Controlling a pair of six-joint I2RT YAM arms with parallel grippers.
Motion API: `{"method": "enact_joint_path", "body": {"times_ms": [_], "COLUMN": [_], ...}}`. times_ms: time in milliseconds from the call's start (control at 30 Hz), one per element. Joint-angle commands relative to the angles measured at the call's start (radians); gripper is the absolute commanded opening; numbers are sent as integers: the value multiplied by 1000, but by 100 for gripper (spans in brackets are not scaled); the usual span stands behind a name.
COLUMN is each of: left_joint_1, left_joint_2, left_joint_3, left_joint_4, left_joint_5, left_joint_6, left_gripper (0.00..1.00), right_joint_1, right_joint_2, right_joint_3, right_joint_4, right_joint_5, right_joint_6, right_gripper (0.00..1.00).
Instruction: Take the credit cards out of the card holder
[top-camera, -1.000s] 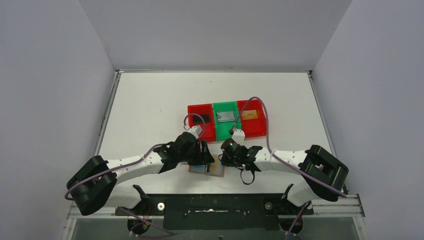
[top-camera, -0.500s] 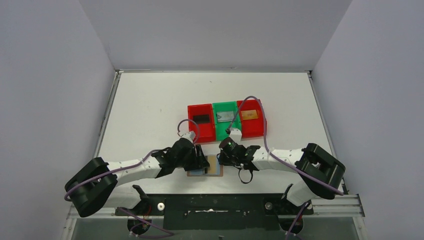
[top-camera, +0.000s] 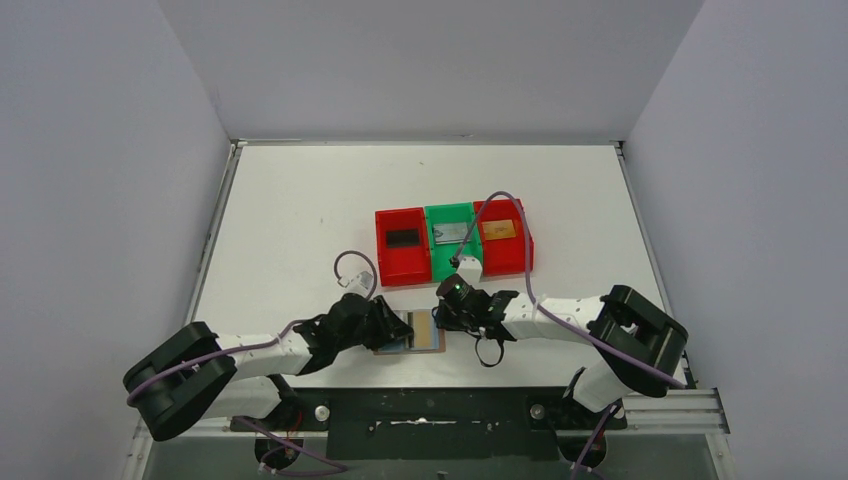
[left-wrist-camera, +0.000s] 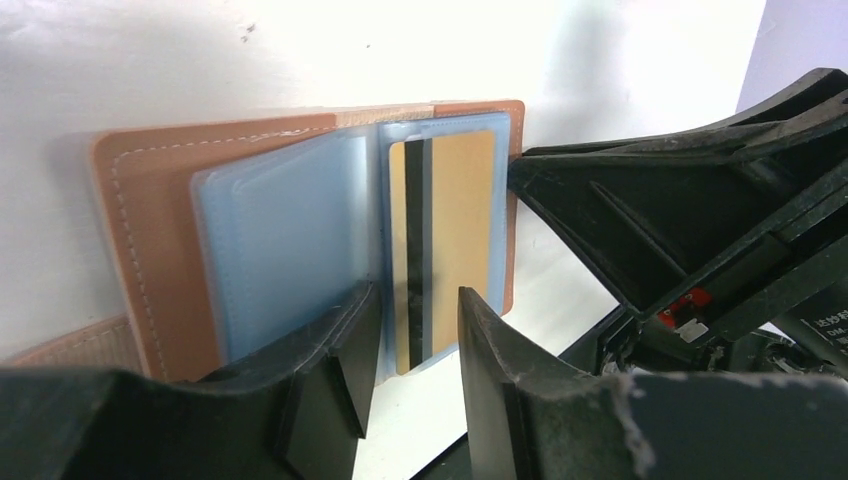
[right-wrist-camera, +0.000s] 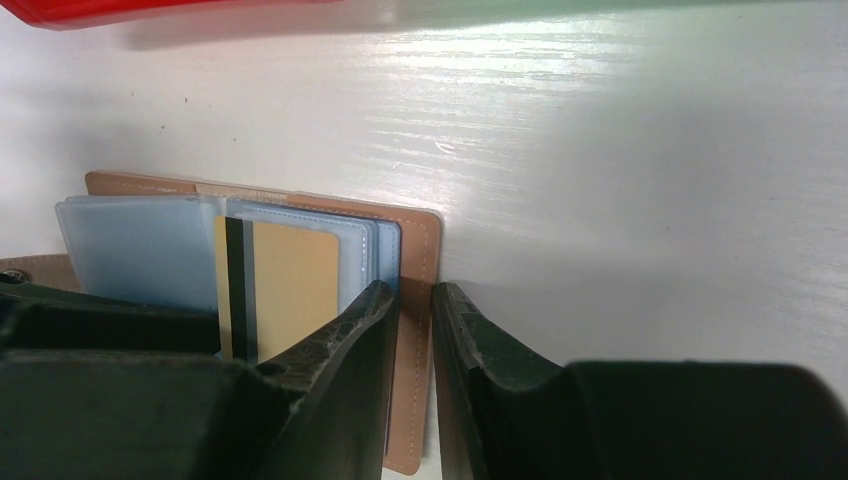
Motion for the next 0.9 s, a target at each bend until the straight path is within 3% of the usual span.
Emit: {"method": "enact_joint_path", "body": {"times_ms": [0,533,867], "left_joint_1": [0,2,3], "left_joint_2": [-15,121,99], "left_joint_3": [-41,-110,-124], "left_joint_4": [58,351,351], "left_joint_5": [-20,59,34], "left_joint_6": [-54,-147,-150], "left_gripper": [33,23,13], "right_joint_1": [16,17,20], "right_joint_2": [23,17,20], "right_joint_3": [14,1,1], "right_joint_4": [-2,13,13], "right_joint_5": [-16,-27,-28], "right_joint_6": [15,21,22], "right_gripper": [22,22,21]}}
